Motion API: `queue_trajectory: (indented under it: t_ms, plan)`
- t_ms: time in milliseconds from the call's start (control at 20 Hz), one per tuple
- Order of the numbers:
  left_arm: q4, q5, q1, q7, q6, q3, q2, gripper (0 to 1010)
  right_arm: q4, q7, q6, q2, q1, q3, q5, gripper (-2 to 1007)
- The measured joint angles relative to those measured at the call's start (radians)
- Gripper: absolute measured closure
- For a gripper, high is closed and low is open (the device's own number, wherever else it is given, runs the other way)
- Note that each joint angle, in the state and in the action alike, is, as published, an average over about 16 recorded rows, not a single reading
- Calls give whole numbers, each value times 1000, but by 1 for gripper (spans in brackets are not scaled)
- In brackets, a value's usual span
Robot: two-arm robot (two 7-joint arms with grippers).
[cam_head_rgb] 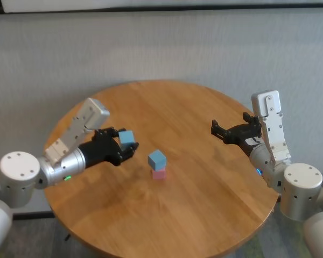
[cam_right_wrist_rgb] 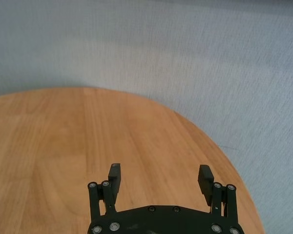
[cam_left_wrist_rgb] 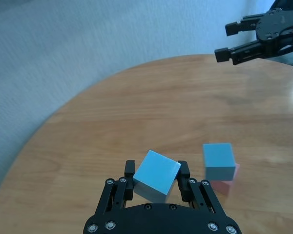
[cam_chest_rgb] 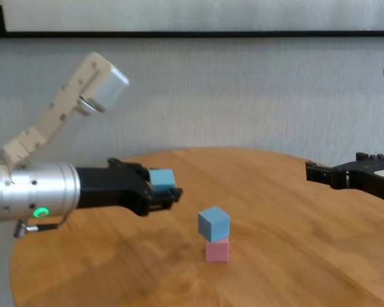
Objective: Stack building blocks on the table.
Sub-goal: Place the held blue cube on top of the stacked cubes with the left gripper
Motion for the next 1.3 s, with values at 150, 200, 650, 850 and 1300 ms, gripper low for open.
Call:
queue_trajectory:
  t_ms: [150,200,650,850,1300]
  plan:
    - [-12,4,0,2,14,20,-4,468,0,0,0,0,0,0,0,5]
    - [-12,6,-1,3,18,27,-6,468,0,0,0,0,0,0,0,4]
    - [-8,4,-19,15,30,56,-8,468,0,0,0,0,0,0,0,5]
    - [-19,-7,-21,16,26,57,-3,468,0,0,0,0,0,0,0,5]
    - [-20,-69,-17,-8,-10,50,-4,468,0,0,0,0,0,0,0,4]
